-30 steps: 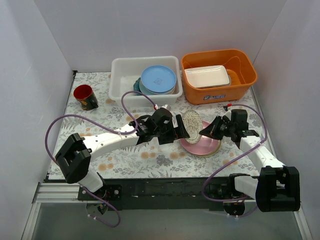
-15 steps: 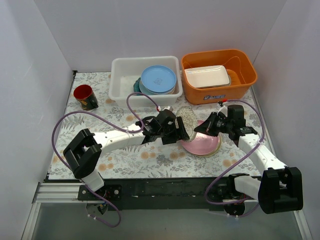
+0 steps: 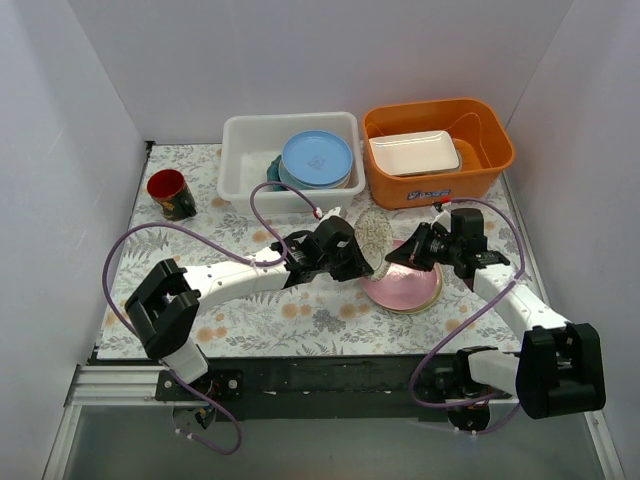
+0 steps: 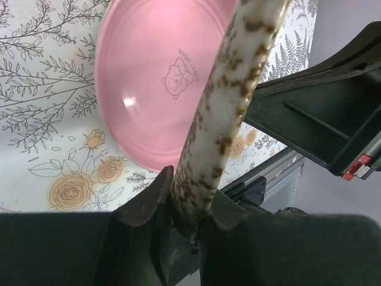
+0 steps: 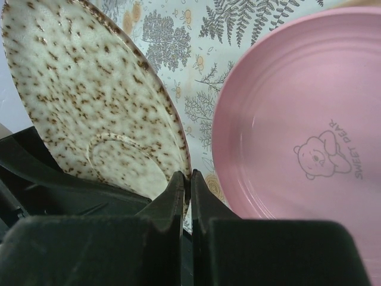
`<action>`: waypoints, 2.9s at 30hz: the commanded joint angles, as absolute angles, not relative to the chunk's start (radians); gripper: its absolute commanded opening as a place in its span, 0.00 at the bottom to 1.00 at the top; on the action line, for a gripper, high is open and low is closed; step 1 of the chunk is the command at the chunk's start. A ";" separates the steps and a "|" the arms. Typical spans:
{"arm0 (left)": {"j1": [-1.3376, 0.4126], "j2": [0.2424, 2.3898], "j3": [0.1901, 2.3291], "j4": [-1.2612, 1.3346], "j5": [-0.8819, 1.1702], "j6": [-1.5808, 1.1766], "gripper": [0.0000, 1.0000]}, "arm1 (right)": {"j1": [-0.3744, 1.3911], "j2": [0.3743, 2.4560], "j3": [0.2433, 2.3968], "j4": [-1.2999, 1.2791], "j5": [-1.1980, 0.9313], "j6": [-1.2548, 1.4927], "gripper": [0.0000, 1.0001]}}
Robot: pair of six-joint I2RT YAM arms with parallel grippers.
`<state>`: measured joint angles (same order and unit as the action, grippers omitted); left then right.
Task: Place the plates into the plastic bin on the countertop
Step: Place the plate in the plastic bin.
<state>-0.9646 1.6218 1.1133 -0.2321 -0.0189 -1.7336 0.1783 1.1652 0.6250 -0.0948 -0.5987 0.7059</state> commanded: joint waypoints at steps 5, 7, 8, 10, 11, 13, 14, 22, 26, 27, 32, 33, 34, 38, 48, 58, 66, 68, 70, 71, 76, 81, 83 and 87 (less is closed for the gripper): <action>-0.959 1.568 1.097 -0.255 -0.113 -1.729 0.00 | 0.199 1.178 0.658 -0.009 -0.747 0.744 0.01; -0.959 1.557 1.085 -0.255 -0.118 -1.732 0.00 | 0.199 1.186 0.655 0.026 -0.758 0.750 0.01; -0.959 1.546 1.080 -0.255 -0.120 -1.730 0.00 | 0.201 1.189 0.657 0.026 -0.764 0.750 0.01; -0.959 1.537 1.074 -0.259 -0.126 -1.733 0.00 | 0.201 1.192 0.646 0.040 -0.767 0.756 0.03; -0.959 1.523 1.065 -0.262 -0.127 -1.736 0.00 | 0.202 1.192 0.640 0.049 -0.770 0.759 0.04; -0.959 1.511 1.055 -0.262 -0.133 -1.747 0.00 | 0.201 1.193 0.626 0.081 -0.782 0.773 0.06; -0.959 1.505 1.046 -0.262 -0.133 -1.749 0.00 | 0.201 1.193 0.626 0.086 -0.791 0.779 0.06; -0.959 1.465 1.026 -0.273 -0.130 -1.759 0.00 | 0.202 1.161 0.623 0.100 -0.782 0.775 0.61; -0.959 1.457 1.022 -0.285 -0.136 -1.761 0.00 | 0.202 1.128 0.626 0.097 -0.746 0.761 0.78; -0.959 1.454 1.022 -0.287 -0.140 -1.767 0.00 | 0.202 1.120 0.629 0.089 -0.739 0.756 0.80; -0.957 1.451 1.014 -0.291 -0.141 -1.773 0.00 | 0.202 1.104 0.629 0.069 -0.729 0.741 0.89; -0.957 1.451 1.011 -0.290 -0.143 -1.775 0.00 | 0.202 1.106 0.627 0.071 -0.729 0.741 0.89; -0.957 1.451 1.009 -0.290 -0.141 -1.776 0.00 | 0.204 1.108 0.629 0.071 -0.729 0.741 0.90; -0.951 1.447 1.011 -0.298 -0.144 -1.773 0.00 | 0.204 1.109 0.635 0.068 -0.724 0.739 0.92; -0.873 1.388 0.988 -0.290 -0.101 -1.767 0.00 | 0.202 1.108 0.641 0.055 -0.723 0.716 0.98; -0.724 1.411 1.104 -0.314 -0.002 -1.660 0.00 | 0.202 1.108 0.632 0.047 -0.701 0.693 0.98; -0.572 1.511 1.285 -0.353 0.116 -1.563 0.00 | 0.202 1.161 0.612 0.081 -0.709 0.684 0.98; -0.543 1.546 1.334 -0.363 0.156 -1.542 0.00 | 0.202 1.172 0.611 0.086 -0.709 0.681 0.98; -0.503 1.616 1.408 -0.371 0.190 -1.528 0.00 | 0.202 1.177 0.609 0.090 -0.706 0.680 0.98; -0.491 1.646 1.439 -0.379 0.210 -1.513 0.00 | 0.204 1.184 0.609 0.094 -0.707 0.680 0.98; -0.433 1.827 1.687 -0.457 0.285 -1.491 0.00 | 0.201 1.203 0.612 0.097 -0.703 0.673 0.98; -0.384 2.002 1.860 -0.492 0.353 -1.500 0.00 | 0.202 1.229 0.585 0.130 -0.706 0.681 0.98; -0.377 2.061 1.978 -0.518 0.373 -1.502 0.00 | 0.202 1.238 0.583 0.133 -0.707 0.681 0.98; -0.376 2.210 2.176 -0.598 0.385 -1.496 0.00 | 0.202 1.244 0.575 0.141 -0.707 0.681 0.98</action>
<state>-0.3786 2.1700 1.9930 -0.5549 0.3214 -1.5139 0.1986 1.2419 0.5800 0.0872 -0.7059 0.6987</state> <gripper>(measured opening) 0.164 0.981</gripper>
